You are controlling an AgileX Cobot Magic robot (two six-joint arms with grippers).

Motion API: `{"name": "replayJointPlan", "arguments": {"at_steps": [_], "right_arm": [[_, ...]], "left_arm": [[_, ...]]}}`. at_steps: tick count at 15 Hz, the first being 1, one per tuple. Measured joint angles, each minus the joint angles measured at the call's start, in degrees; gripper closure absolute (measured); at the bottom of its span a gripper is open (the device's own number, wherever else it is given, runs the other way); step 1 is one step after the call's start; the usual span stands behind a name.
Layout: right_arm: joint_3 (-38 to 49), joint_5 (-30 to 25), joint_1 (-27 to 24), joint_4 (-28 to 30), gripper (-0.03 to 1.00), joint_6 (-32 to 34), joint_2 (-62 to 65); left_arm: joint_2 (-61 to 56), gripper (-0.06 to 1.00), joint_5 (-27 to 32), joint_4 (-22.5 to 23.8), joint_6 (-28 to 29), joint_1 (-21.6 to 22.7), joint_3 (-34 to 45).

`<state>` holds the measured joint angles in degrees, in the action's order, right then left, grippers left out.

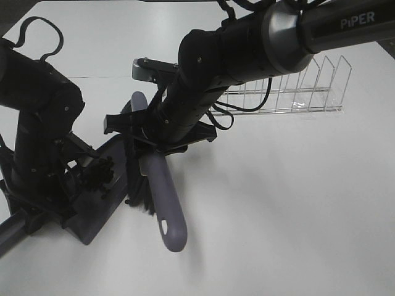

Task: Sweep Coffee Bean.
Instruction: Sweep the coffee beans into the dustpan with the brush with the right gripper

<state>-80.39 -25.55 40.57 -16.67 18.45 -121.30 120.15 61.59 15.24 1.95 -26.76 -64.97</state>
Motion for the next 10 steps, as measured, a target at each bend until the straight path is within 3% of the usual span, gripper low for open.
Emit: {"name": "replayJointPlan", "arguments": {"at_steps": [6, 8, 10], "right_arm": [[-0.29, 6.53, -0.74, -16.39, 0.65, -5.10, -1.15], [-0.92, 4.53, -3.38, -17.76, 0.65, -9.63, 0.69], [-0.97, -1.09, -5.96, -15.53, 0.65, -14.90, 3.84]], "left_arm": [[0.00, 0.59, 0.11, -1.03, 0.00, 0.00, 0.00], [0.00, 0.59, 0.11, -1.15, 0.00, 0.00, 0.00], [0.00, 0.59, 0.11, -1.26, 0.00, 0.00, 0.00]]}}
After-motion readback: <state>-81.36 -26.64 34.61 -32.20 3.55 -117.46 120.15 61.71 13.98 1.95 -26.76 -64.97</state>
